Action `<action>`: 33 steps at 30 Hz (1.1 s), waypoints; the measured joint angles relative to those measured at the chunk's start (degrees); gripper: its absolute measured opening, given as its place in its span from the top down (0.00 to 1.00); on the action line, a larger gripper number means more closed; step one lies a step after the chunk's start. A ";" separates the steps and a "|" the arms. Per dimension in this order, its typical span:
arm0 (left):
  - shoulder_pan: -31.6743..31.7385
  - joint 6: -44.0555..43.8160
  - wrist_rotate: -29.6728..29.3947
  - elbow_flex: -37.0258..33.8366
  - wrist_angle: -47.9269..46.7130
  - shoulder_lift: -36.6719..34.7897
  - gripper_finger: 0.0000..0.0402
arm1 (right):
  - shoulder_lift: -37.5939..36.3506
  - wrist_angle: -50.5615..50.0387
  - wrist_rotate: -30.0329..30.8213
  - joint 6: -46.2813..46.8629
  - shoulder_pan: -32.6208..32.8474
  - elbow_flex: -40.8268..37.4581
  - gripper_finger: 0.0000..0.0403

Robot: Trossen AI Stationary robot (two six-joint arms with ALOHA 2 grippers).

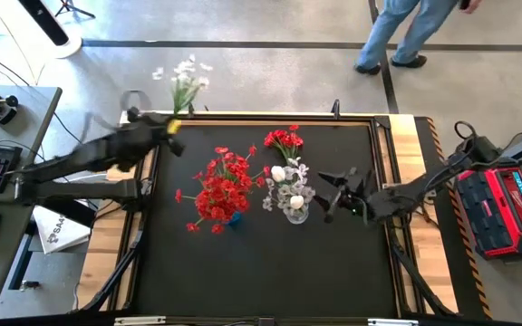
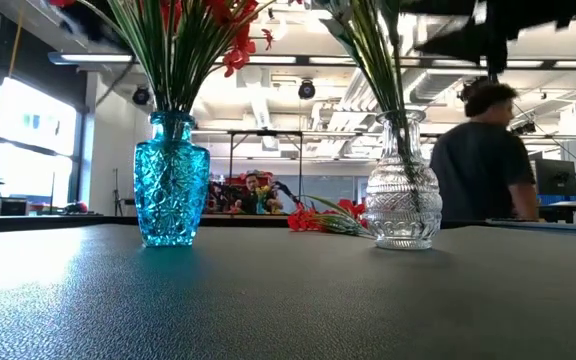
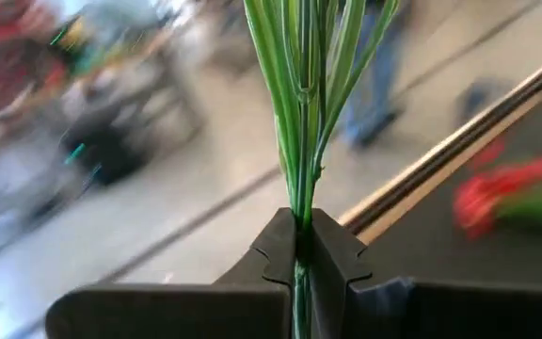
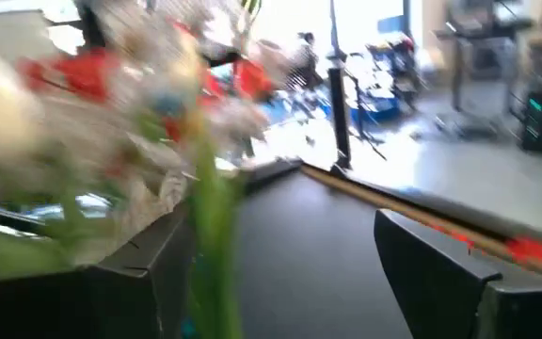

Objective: Sort flowers into vase by color
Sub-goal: Put the white flowers into the transparent vase

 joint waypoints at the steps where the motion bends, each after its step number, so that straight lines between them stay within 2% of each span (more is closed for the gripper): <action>1: -1.31 1.89 2.34 0.15 2.15 -2.28 1.00 | 0.00 2.62 -0.17 -2.57 1.05 0.00 0.35; 6: -8.55 6.64 22.98 0.25 11.75 -9.90 1.00 | 0.01 16.03 -6.66 -13.10 4.73 0.02 0.35; 9: -12.43 7.58 29.45 0.25 16.04 -10.67 1.00 | 0.02 21.56 -12.81 -17.12 5.56 0.24 0.35; 12: -15.91 9.97 30.88 0.25 19.54 -9.53 1.00 | 0.21 21.20 -15.71 -19.44 5.73 2.36 0.35; 18: -21.45 14.88 30.85 0.52 26.87 -2.59 1.00 | 3.86 20.61 -14.86 -26.29 5.54 6.75 0.35; 26: -30.31 15.73 30.82 9.42 27.49 10.07 1.00 | 5.55 16.74 -11.80 -32.34 5.54 11.77 0.35; 30: -36.25 17.05 30.80 13.85 26.60 16.71 1.00 | 5.55 12.25 -16.72 -30.11 5.52 12.87 0.35; 33: -39.29 16.76 30.31 15.95 26.33 21.69 1.00 | 5.87 11.14 -26.68 -27.98 4.77 12.87 0.35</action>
